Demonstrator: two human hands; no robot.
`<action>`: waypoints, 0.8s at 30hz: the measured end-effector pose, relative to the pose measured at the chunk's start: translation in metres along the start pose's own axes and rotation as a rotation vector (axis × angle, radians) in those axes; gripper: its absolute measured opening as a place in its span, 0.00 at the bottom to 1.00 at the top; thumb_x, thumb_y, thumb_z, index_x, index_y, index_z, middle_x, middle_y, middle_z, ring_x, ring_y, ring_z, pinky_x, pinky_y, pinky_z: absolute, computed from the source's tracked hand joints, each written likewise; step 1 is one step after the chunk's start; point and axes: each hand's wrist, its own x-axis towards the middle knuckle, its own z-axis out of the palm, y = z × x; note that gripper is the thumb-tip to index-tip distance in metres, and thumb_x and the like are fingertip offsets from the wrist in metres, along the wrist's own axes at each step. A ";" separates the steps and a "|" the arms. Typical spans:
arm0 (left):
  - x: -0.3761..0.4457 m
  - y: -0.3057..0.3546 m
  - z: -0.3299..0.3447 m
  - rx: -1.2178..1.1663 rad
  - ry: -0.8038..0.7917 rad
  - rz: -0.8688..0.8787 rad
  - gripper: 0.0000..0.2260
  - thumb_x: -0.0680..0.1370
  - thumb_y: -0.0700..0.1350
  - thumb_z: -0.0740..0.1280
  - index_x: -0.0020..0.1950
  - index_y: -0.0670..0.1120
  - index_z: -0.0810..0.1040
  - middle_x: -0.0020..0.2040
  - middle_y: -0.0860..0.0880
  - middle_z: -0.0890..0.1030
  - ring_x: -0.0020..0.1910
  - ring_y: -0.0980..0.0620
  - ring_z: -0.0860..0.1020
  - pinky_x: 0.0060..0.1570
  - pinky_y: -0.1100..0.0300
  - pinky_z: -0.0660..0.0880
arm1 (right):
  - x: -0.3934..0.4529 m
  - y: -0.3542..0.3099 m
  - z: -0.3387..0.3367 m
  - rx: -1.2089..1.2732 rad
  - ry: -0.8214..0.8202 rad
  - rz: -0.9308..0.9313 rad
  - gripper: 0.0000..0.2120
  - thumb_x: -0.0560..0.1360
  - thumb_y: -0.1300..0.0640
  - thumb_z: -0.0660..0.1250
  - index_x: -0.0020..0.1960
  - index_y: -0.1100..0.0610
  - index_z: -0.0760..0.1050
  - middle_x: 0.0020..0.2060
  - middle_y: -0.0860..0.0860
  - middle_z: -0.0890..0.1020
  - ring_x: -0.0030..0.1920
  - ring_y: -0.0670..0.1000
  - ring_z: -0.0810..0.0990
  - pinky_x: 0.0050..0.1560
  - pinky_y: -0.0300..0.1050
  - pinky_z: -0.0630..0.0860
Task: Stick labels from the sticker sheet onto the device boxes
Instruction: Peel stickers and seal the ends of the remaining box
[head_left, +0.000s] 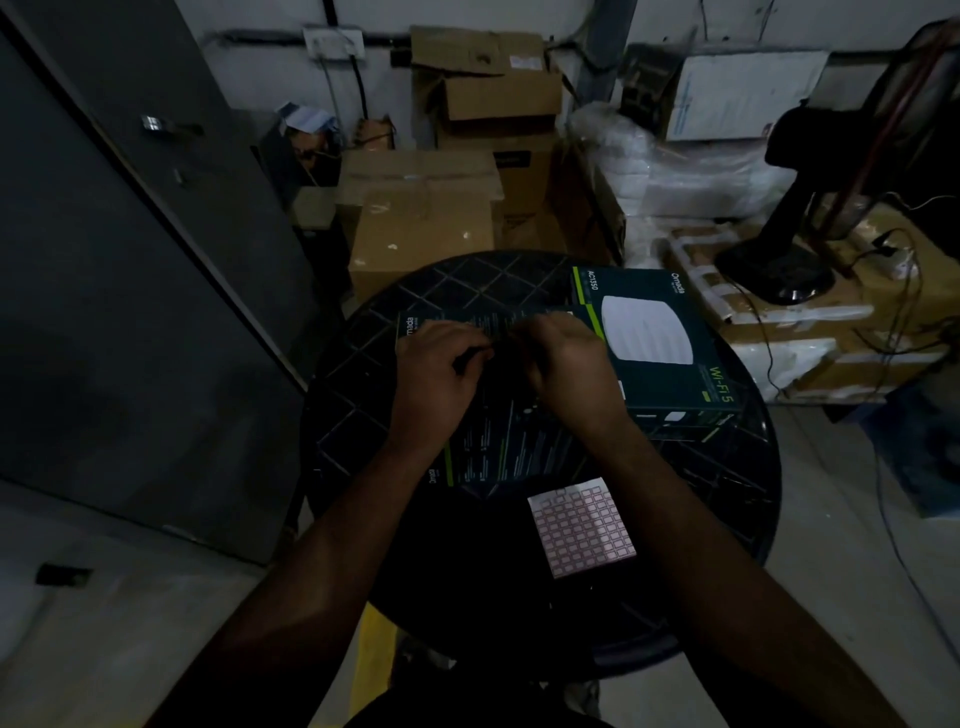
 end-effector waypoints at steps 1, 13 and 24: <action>0.000 0.000 0.000 0.007 -0.001 0.001 0.05 0.72 0.40 0.74 0.48 0.46 0.85 0.47 0.52 0.85 0.50 0.54 0.80 0.55 0.51 0.75 | 0.001 -0.001 0.000 -0.025 -0.023 -0.016 0.10 0.73 0.61 0.64 0.51 0.63 0.79 0.43 0.59 0.81 0.44 0.61 0.79 0.40 0.53 0.78; 0.005 0.008 -0.005 0.011 -0.008 0.002 0.08 0.70 0.36 0.75 0.47 0.45 0.85 0.45 0.49 0.85 0.47 0.52 0.80 0.52 0.60 0.74 | 0.016 -0.005 -0.014 -0.109 -0.227 -0.133 0.11 0.76 0.57 0.62 0.48 0.61 0.80 0.44 0.57 0.79 0.43 0.58 0.79 0.39 0.53 0.78; 0.016 0.001 -0.001 0.009 -0.007 0.000 0.04 0.71 0.40 0.75 0.45 0.47 0.85 0.44 0.52 0.85 0.45 0.55 0.79 0.49 0.58 0.74 | 0.017 0.005 -0.018 0.150 -0.090 0.048 0.09 0.77 0.59 0.70 0.56 0.57 0.84 0.50 0.54 0.85 0.51 0.52 0.83 0.53 0.47 0.79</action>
